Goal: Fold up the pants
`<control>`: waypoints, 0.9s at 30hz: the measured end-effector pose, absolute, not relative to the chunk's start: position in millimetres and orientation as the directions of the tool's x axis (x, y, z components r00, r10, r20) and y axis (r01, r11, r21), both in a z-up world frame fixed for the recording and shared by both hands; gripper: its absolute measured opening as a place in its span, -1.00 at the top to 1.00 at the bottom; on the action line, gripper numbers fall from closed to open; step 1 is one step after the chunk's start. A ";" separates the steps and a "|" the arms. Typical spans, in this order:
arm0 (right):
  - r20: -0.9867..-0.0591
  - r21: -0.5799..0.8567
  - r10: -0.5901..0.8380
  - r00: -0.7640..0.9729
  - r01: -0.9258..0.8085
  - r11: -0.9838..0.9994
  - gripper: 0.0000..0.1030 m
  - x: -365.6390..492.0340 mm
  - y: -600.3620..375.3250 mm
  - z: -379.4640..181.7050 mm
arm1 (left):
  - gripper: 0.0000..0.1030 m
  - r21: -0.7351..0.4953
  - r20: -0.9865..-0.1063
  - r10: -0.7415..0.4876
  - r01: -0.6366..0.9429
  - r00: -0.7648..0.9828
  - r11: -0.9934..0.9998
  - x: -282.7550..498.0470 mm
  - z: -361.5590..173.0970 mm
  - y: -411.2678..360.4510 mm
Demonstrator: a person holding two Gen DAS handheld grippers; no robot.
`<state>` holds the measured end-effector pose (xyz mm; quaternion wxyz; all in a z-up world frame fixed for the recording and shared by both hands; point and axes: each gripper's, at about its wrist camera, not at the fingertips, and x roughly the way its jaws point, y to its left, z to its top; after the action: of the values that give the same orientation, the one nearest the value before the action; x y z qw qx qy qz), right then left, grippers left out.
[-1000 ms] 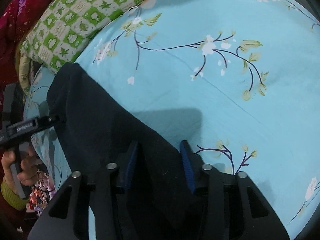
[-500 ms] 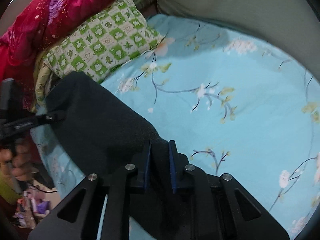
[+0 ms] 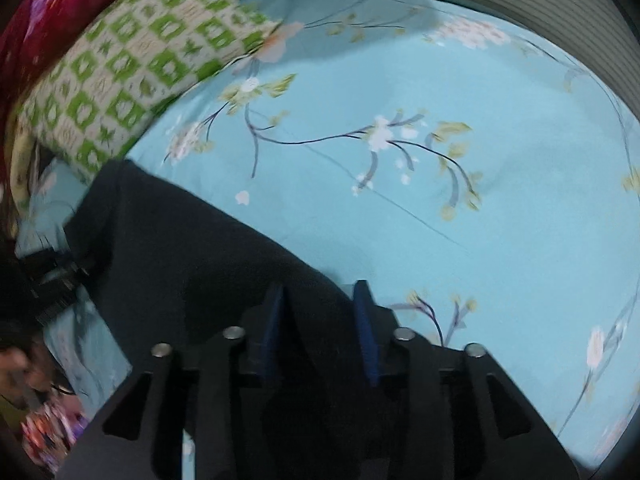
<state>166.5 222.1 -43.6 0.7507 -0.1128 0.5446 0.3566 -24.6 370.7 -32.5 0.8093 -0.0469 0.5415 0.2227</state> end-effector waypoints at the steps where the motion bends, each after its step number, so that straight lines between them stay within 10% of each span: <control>1: -0.892 0.233 0.423 0.157 -0.643 0.729 0.25 165.0 213.3 -38.0 | 0.27 0.191 -0.893 0.328 -0.400 0.308 0.896 -26.9 -27.8 366.6; 27: -0.861 0.398 0.380 0.339 -0.019 0.917 0.13 61.2 -89.0 -24.1 | -0.27 0.059 -0.872 -0.008 0.120 0.489 0.991 40.1 42.9 191.2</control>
<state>61.2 -89.0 -24.1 0.8023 0.1609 0.5612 0.1242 40.1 191.2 42.9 0.8611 0.0558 0.5040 -0.0372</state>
